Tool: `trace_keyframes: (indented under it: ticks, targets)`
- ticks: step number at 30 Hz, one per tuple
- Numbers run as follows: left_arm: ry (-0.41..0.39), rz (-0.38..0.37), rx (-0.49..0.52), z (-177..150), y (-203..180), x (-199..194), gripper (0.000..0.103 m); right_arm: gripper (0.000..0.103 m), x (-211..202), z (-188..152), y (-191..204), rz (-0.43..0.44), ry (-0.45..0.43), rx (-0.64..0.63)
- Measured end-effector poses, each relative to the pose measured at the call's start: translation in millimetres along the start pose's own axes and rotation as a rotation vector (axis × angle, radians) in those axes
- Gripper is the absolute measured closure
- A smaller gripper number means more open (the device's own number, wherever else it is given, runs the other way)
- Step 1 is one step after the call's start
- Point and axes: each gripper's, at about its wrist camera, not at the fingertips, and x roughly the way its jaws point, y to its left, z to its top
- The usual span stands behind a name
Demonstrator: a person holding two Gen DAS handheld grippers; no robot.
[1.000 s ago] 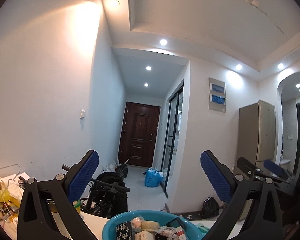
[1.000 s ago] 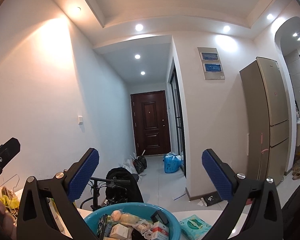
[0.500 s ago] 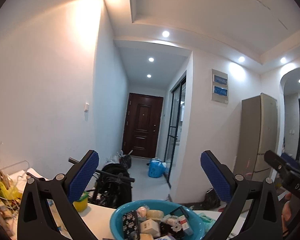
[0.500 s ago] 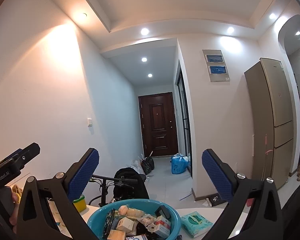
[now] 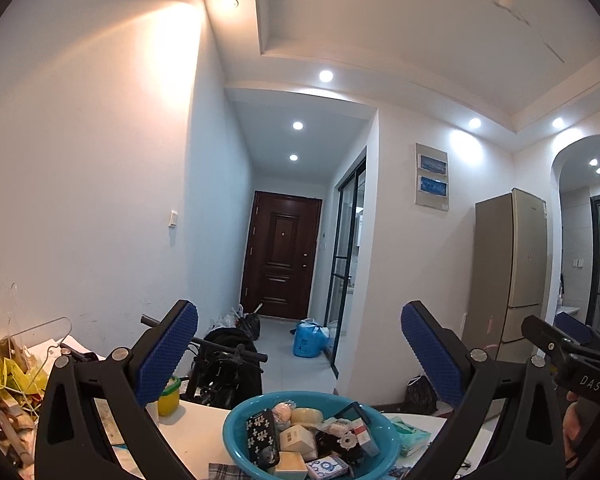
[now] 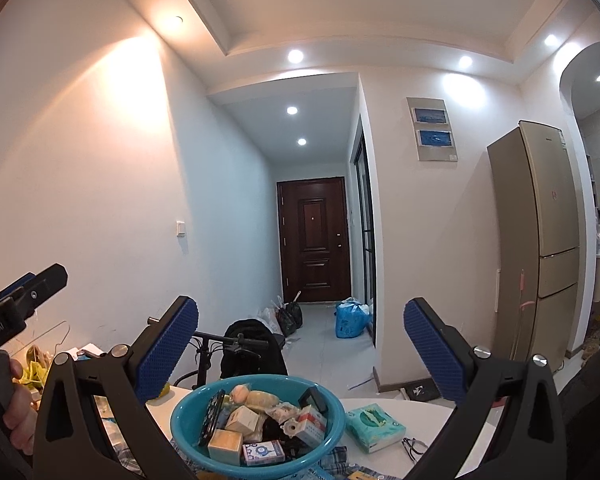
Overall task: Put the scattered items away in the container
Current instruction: 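Lift both open tools up and back away from the blue basin, then lower both tools toward the items on the plaid cloth and grasp the black case with the left tool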
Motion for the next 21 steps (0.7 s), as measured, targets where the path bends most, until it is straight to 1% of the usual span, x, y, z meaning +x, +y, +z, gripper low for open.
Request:
trace_keyframes:
  ticks: [4,6,7,8,11,14,15,16,18,21]
  targets:
    - [0.026,0.017,0.053,-11,-6,0,0.0,0.0,-2,-11,-2,0.015,0.038,-0.013]
    - [0.009,0.032,0.055,-22,-7,-7,0.0,0.0,-1,-17,-3,0.022,0.071,-0.017]
    - [0.002,0.027,0.05,-28,-8,-10,0.0,0.0,-1,-22,-4,0.018,0.089,-0.015]
    - [0.003,0.014,0.052,-36,-9,-15,0.0,0.0,-4,-27,-3,0.007,0.104,-0.008]
    - [0.04,-0.001,0.059,-50,-9,-20,0.0,0.0,-24,-48,3,-0.018,0.096,-0.009]
    - [0.09,0.02,0.043,-64,-8,-24,0.0,0.0,-39,-71,10,-0.08,0.088,-0.04]
    - [0.112,0.012,0.056,-68,-10,-24,0.0,0.0,-40,-78,10,-0.1,0.093,-0.041]
    - [0.13,0.008,0.086,-71,-13,-24,0.0,0.0,-39,-85,9,-0.114,0.107,-0.034]
    - [0.146,0.02,0.134,-79,-18,-24,0.0,0.0,-33,-99,5,-0.113,0.16,-0.011]
    - [0.153,-0.023,0.138,-94,-18,-30,0.0,0.0,-23,-115,-8,-0.082,0.23,0.047]
